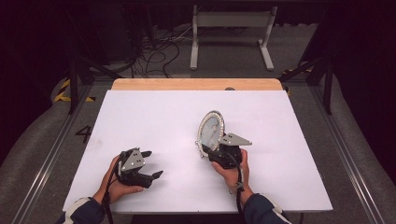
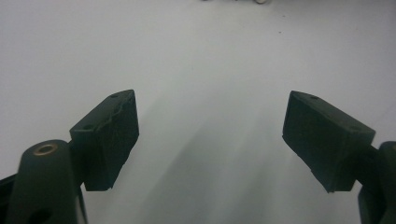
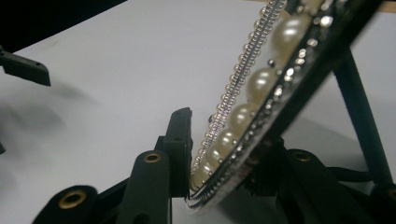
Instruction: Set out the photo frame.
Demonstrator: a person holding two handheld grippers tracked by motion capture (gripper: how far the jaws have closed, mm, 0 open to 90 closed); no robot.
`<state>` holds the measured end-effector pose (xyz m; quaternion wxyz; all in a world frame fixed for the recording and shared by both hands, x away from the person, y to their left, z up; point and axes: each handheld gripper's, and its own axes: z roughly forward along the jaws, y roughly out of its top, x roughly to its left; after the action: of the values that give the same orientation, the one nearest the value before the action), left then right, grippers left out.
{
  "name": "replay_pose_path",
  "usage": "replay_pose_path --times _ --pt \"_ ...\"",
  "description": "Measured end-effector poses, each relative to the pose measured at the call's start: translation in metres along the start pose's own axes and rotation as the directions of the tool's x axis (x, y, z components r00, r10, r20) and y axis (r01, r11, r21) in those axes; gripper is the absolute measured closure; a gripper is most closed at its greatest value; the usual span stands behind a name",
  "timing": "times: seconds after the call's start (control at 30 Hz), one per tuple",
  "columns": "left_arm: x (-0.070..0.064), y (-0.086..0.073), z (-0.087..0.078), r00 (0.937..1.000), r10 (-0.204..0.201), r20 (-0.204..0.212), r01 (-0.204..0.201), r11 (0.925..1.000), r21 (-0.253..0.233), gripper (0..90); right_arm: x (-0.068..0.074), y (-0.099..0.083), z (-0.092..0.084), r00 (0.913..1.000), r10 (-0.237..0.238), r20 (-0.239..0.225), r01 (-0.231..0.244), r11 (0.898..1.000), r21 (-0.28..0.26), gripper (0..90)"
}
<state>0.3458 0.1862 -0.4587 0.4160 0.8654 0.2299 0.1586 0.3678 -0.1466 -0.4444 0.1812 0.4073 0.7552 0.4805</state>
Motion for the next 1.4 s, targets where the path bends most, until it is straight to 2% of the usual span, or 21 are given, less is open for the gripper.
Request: replay_pose_path --times 0.23,0.3,0.57,0.6,0.77,0.97,1.17,1.33,1.4 --pt "0.006 0.014 0.013 0.9997 0.003 0.024 -0.003 1.0000 -0.006 18.2 -0.004 -0.002 -0.007 0.9996 -0.012 -0.026 0.012 1.000 0.016 68.9" --pt "0.007 0.021 0.021 0.9992 0.010 0.039 -0.010 0.9999 -0.009 18.2 -0.006 -0.002 -0.010 0.9990 -0.029 -0.035 0.030 0.999 0.030 69.7" --pt "0.009 0.040 0.040 0.9978 0.019 0.063 -0.017 0.9993 -0.033 16.3 -0.010 -0.001 -0.013 0.9970 -0.024 -0.073 0.027 0.998 0.049 71.1" --pt "0.011 0.045 0.046 0.9963 0.015 0.085 -0.013 0.9995 -0.030 15.6 -0.011 -0.001 -0.013 0.9966 -0.025 -0.079 0.029 0.998 0.053 72.3" --pt "0.011 0.056 0.056 0.9956 0.023 0.091 -0.018 0.9987 -0.048 15.9 -0.012 -0.001 -0.014 0.9957 -0.025 -0.089 0.030 0.998 0.057 72.9" --pt "0.014 0.068 0.068 0.9930 0.005 0.118 0.003 0.9978 -0.066 15.7 -0.014 -0.001 -0.015 0.9942 -0.026 -0.104 0.033 0.997 0.064 74.0" --pt "0.015 0.080 0.082 0.9908 0.001 0.135 0.010 0.9966 -0.082 16.1 -0.017 0.001 -0.017 0.9893 -0.023 -0.144 0.036 0.995 0.091 75.6" --pt "0.014 0.086 0.093 0.9910 0.016 0.133 -0.005 0.9970 -0.078 16.7 -0.021 0.002 -0.018 0.9843 -0.021 -0.175 0.040 0.993 0.107 76.3" --pt "0.014 0.087 0.097 0.9889 0.006 0.148 0.004 0.9976 -0.069 16.5 -0.021 0.002 -0.018 0.9836 -0.023 -0.179 0.043 0.993 0.110 76.4"
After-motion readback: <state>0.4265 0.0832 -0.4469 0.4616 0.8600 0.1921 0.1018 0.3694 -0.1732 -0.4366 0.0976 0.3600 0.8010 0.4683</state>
